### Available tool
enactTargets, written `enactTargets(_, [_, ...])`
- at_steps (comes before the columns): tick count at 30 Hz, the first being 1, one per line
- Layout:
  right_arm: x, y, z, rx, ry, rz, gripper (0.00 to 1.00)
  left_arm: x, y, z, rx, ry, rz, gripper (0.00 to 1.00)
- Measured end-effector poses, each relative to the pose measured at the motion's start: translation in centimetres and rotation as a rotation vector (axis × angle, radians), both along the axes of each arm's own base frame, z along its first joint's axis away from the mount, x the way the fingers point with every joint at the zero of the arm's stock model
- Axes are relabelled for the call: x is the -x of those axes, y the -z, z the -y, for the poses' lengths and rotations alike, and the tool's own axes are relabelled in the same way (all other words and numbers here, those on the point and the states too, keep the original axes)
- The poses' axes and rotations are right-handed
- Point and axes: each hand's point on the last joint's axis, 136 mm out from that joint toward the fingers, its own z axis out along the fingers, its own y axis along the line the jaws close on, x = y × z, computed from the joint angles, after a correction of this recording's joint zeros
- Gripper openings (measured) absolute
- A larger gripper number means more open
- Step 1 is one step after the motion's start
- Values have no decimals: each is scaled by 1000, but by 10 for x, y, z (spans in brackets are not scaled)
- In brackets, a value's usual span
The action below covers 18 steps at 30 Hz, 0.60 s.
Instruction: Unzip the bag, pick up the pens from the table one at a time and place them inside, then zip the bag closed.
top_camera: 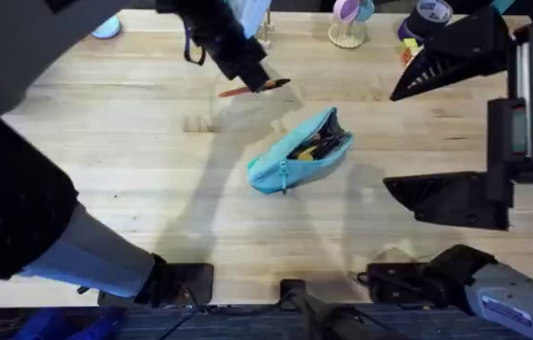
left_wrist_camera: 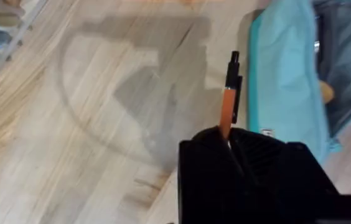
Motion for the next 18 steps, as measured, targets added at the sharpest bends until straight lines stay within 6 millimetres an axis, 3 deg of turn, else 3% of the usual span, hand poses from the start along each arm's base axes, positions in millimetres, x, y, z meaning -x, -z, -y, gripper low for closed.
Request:
enactTargets(9, [-5,1,5,27,24,20,997,21,-13,38,20,-16,-51,41])
enactTargets(18, [-7,2,7,37,32,25,997,26,-16,46,80,-179,-156,42])
